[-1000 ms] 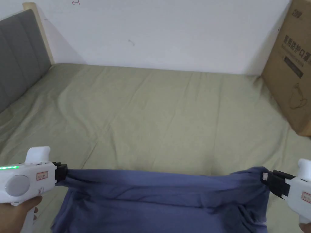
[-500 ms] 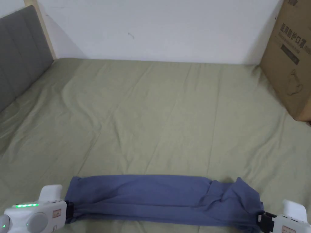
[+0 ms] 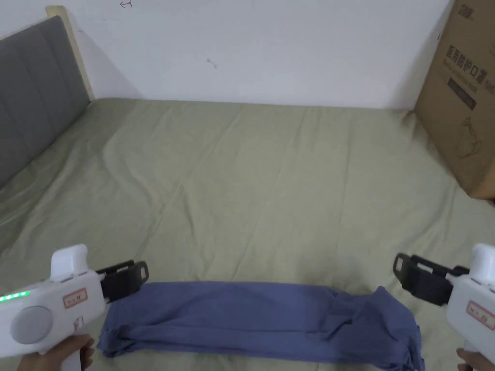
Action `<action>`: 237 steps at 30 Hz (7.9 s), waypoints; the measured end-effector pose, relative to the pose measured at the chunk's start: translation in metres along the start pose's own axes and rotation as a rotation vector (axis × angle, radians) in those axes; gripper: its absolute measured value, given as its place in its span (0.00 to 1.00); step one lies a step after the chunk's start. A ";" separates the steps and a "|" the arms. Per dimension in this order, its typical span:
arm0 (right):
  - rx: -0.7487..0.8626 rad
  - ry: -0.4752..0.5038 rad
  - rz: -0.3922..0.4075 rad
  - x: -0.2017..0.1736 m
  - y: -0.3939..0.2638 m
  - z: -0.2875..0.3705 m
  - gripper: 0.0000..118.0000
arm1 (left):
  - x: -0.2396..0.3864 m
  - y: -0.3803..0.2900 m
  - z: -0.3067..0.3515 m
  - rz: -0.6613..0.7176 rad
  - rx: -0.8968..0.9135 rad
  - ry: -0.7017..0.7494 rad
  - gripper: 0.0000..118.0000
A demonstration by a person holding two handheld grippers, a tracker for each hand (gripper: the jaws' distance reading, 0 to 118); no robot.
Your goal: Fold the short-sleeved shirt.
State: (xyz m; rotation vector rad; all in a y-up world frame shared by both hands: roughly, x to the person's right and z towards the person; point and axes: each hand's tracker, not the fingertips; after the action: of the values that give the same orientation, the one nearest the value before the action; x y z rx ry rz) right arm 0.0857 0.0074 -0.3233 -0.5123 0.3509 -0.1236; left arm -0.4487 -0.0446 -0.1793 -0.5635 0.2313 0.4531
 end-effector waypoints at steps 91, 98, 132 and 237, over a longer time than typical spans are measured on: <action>0.157 -0.068 0.259 -0.089 -0.003 -0.029 0.00 | -0.075 0.023 -0.004 -0.071 -0.254 0.149 0.04; 0.162 -0.057 0.251 -0.084 -0.002 -0.018 0.00 | -0.001 0.018 -0.037 -0.066 -0.318 -0.044 0.04; 0.195 -0.054 0.220 -0.072 0.001 0.003 0.00 | 0.075 -0.005 -0.040 -0.102 -0.069 0.003 0.60; 0.147 -0.049 0.176 -0.045 -0.005 0.007 0.00 | 0.194 -0.044 -0.090 -0.345 -0.509 -0.172 0.06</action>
State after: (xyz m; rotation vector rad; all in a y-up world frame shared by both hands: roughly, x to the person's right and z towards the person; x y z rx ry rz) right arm 0.0461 0.0155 -0.3015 -0.3370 0.3351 0.0333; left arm -0.2659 -0.0608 -0.2973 -1.0363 -0.1538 0.2184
